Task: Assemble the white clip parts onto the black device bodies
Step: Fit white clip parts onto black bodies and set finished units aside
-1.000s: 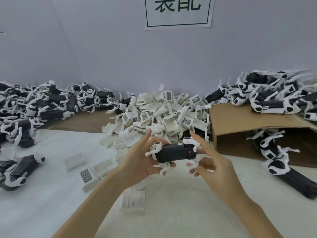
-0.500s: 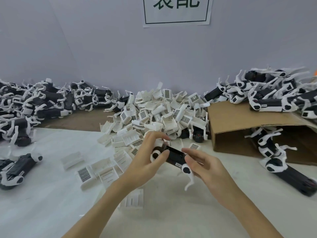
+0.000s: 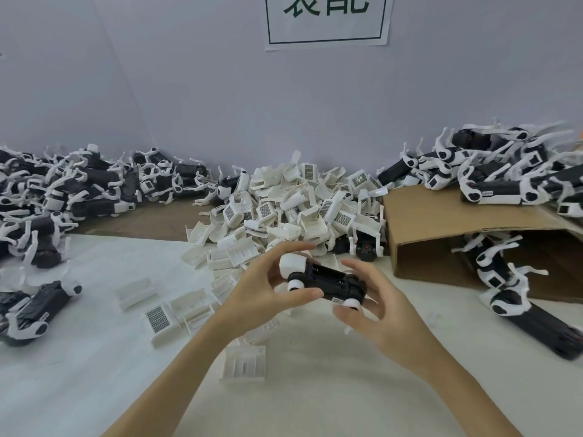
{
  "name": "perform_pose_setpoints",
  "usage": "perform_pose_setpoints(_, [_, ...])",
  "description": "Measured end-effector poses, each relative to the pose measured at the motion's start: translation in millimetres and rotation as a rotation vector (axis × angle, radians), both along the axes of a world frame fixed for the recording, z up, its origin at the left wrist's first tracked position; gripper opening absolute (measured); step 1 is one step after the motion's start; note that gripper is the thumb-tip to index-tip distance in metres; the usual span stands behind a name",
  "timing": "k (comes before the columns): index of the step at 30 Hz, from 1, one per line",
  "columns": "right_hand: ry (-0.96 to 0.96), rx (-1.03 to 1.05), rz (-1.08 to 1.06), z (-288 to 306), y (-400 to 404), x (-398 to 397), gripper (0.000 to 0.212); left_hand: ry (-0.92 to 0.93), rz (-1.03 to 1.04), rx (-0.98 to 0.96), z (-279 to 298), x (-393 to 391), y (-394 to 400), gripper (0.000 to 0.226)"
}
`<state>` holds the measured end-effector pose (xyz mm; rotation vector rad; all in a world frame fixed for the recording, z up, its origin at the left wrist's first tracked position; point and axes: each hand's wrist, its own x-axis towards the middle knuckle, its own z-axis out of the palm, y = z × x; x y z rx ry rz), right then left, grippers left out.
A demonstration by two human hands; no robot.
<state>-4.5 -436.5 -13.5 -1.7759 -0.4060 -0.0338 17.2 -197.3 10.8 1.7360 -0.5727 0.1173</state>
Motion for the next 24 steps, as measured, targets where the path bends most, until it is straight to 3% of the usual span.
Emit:
perform_pose_setpoints(3, [-0.106, -0.096, -0.034, 0, 0, -1, 0.068, -0.128, 0.000, 0.103, 2, 3, 6, 0.076])
perform_pose_setpoints(7, [-0.346, -0.267, -0.122, 1, -2, 1, 0.075, -0.398, 0.062, 0.415, -1, 2, 10, 0.078])
perform_pose_setpoints(12, [-0.420, -0.335, -0.146, 0, -1, 1, 0.077, -0.577, 0.141, 0.469, 1, 1, 6, 0.074])
perform_pose_setpoints(20, [-0.429, -0.392, -0.174, -14, 10, 2, 0.062, -0.401, 0.205, 0.245, -7, -12, -17, 0.083])
perform_pose_setpoints(24, [-0.313, -0.289, -0.119, -19, 12, 1, 0.070, -0.384, 0.160, 0.220, -11, -23, -37, 0.087])
